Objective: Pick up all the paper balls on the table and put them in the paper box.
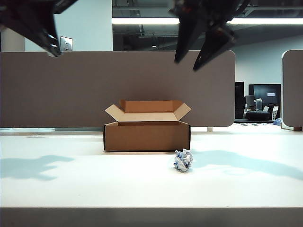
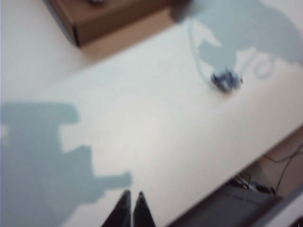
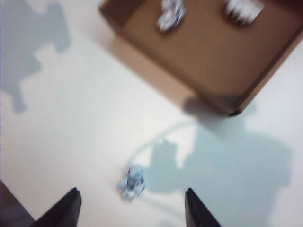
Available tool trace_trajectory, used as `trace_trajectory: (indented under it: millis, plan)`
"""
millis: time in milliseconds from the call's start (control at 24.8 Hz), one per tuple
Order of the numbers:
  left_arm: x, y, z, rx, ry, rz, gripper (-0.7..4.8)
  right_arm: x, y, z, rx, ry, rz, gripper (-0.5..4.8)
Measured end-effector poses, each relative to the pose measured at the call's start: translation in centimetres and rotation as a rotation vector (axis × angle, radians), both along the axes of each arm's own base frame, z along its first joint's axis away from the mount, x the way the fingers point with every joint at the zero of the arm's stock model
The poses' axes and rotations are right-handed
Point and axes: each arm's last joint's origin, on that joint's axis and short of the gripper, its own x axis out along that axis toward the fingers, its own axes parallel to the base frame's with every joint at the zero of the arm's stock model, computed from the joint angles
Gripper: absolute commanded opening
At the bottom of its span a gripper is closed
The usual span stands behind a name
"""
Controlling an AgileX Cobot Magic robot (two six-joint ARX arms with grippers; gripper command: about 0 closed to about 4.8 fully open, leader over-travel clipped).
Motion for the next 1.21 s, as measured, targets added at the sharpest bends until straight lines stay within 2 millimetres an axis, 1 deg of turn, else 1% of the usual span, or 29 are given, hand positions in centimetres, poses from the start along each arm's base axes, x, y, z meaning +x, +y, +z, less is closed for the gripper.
trace_trajectory:
  millis: [40, 81, 121, 161, 202, 242, 323, 363, 403, 484, 645, 887, 968, 1008, 1088, 1209]
  plan:
    - [-0.9, 0.2, -0.2, 0.005, 0.008, -0.002, 0.11, -0.3, 0.5, -0.4, -0.027, 0.01, 0.008, 3.02]
    - [-2.5, 0.7, -0.7, 0.017, 0.021, 0.002, 0.11, -0.9, 1.4, -1.0, -0.097, 0.008, 0.009, 3.02]
    - [-3.0, 0.9, -1.0, 0.019, 0.024, 0.005, 0.11, -1.1, 1.7, -1.3, -0.117, 0.009, 0.013, 3.02]
    - [-4.3, 1.3, -1.7, 0.026, 0.026, 0.022, 0.11, -1.6, 2.2, -2.3, -0.153, 0.023, 0.019, 3.03]
    - [-5.1, 1.5, -2.0, 0.029, 0.03, 0.035, 0.12, -1.8, 2.4, -2.9, -0.167, 0.037, 0.02, 3.03]
    - [-6.5, 1.9, -2.3, 0.021, 0.024, 0.049, 0.13, -2.2, 2.9, -4.4, -0.201, 0.074, 0.026, 3.06]
    - [-7.8, 2.3, -2.2, 0.006, -0.001, 0.062, 0.27, -2.5, 3.0, -6.0, -0.226, 0.093, 0.024, 3.06]
    - [-8.2, 2.4, -2.1, -0.005, -0.015, 0.072, 0.27, -2.6, 3.0, -6.6, -0.228, 0.092, 0.022, 3.06]
    - [-8.8, 2.6, -1.8, -0.019, -0.031, 0.085, 0.26, -2.6, 3.0, -7.6, -0.225, 0.096, 0.011, 3.06]
    - [-9.5, 2.8, -1.3, -0.034, -0.06, 0.091, 0.25, -2.8, 2.9, -9.0, -0.223, 0.106, -0.008, 3.06]
    - [-10.6, 3.1, -0.4, -0.075, -0.127, 0.114, 0.24, -2.8, 3.0, -10.9, -0.223, 0.14, -0.011, 3.06]
    - [-10.8, 3.2, -0.2, -0.075, -0.149, 0.129, 0.25, -2.1, 3.7, -13.3, -0.196, 0.222, 0.0, 3.05]
    - [-10.7, 3.2, -0.2, -0.075, -0.149, 0.129, 0.25, -2.0, 3.8, -13.6, -0.19, 0.225, 0.0, 2.64]
    - [-10.7, 3.2, -0.2, -0.075, -0.149, 0.129, 0.25, -2.0, 3.8, -13.6, -0.186, 0.22, 0.0, 2.11]
    - [-10.7, 3.2, -0.2, -0.073, -0.148, 0.131, 0.25, -1.9, 4.1, -13.7, -0.181, 0.212, 0.002, 1.66]
    - [-10.7, 3.2, -0.2, -0.072, -0.148, 0.131, 0.25, -1.9, 4.3, -13.8, -0.176, 0.204, 0.007, 1.47]
